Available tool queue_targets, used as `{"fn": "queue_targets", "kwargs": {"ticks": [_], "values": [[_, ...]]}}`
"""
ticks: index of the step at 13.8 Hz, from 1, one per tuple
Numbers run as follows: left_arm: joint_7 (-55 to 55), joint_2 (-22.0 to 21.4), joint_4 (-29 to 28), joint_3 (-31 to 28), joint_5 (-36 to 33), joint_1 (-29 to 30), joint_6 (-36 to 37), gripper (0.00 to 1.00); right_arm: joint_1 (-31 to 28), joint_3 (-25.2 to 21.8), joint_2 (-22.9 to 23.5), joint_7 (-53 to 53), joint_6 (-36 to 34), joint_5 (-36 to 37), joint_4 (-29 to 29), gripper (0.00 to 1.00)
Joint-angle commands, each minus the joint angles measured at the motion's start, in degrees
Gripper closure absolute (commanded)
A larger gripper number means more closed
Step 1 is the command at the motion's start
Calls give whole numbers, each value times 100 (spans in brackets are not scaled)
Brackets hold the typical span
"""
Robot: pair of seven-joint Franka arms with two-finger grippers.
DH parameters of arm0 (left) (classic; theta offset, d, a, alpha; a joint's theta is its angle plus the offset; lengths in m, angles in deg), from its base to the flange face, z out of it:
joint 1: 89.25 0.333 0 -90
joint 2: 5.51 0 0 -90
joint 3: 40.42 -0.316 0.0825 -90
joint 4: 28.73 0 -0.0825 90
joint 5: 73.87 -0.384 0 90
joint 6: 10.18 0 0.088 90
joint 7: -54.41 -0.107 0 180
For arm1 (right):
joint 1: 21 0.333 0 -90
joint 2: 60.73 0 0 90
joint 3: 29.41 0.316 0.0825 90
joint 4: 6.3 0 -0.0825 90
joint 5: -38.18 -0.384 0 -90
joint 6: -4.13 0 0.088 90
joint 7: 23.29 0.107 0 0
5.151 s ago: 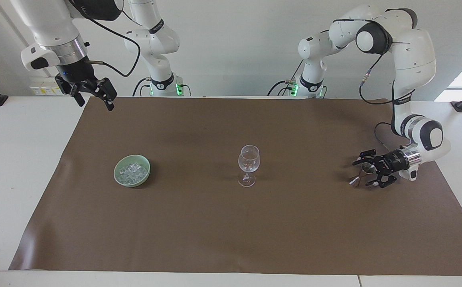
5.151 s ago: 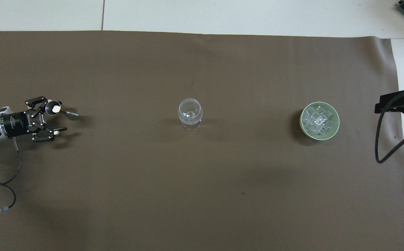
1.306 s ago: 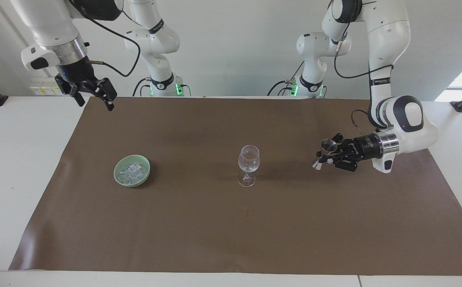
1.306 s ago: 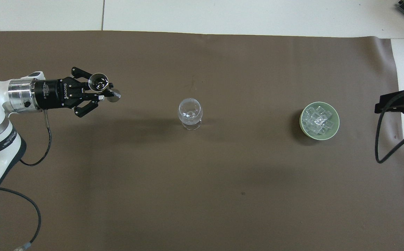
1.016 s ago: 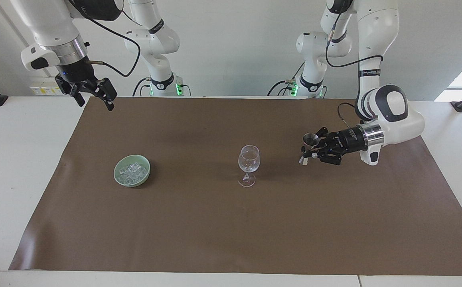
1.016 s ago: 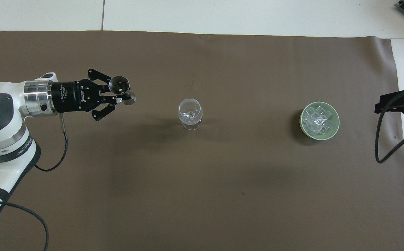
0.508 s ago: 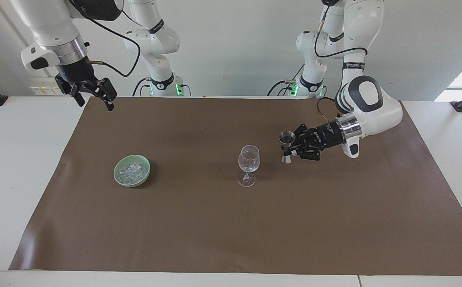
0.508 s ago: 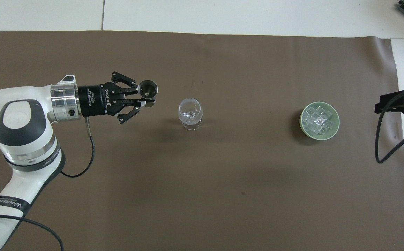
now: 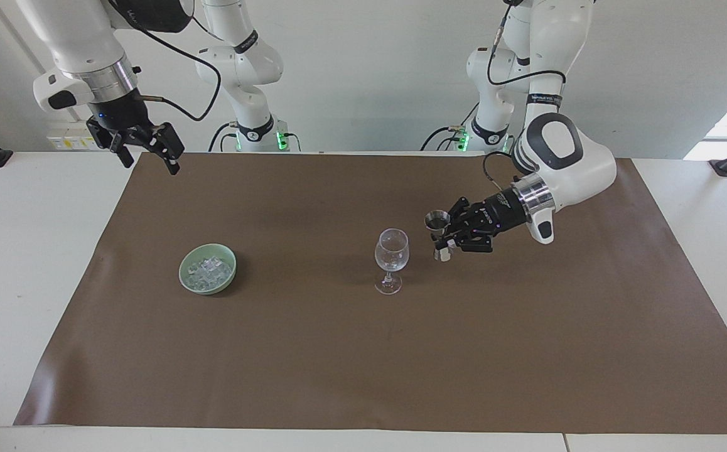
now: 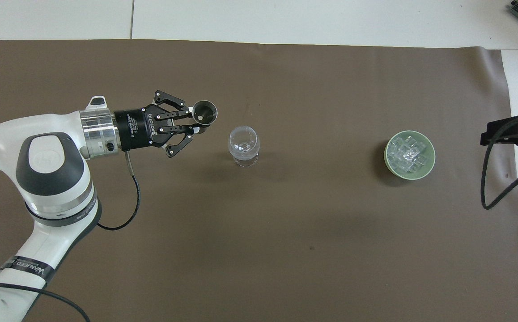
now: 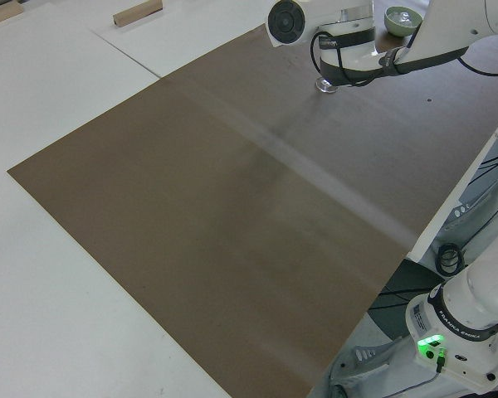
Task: Pour wine and add ice with both arms
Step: 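Lift the jigger with the left gripper and carry it toward the glass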
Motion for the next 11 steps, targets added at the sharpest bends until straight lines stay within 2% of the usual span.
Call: {"fn": "queue_targets", "kwargs": {"ticks": [1,7,11], "values": [[-89,-271,-288,-93,21,-439,-661,100,-54,26,-42,-56,2,-148,-52,0],[-203,-271,-262,-93,-751,-439,-689,100,-54,26,-42,-56,2,-148,-52,0],[-230,-244,-253,-93,-989,-728,-1303,100,-54,26,-42,-56,2,-148,-52,0]]}}
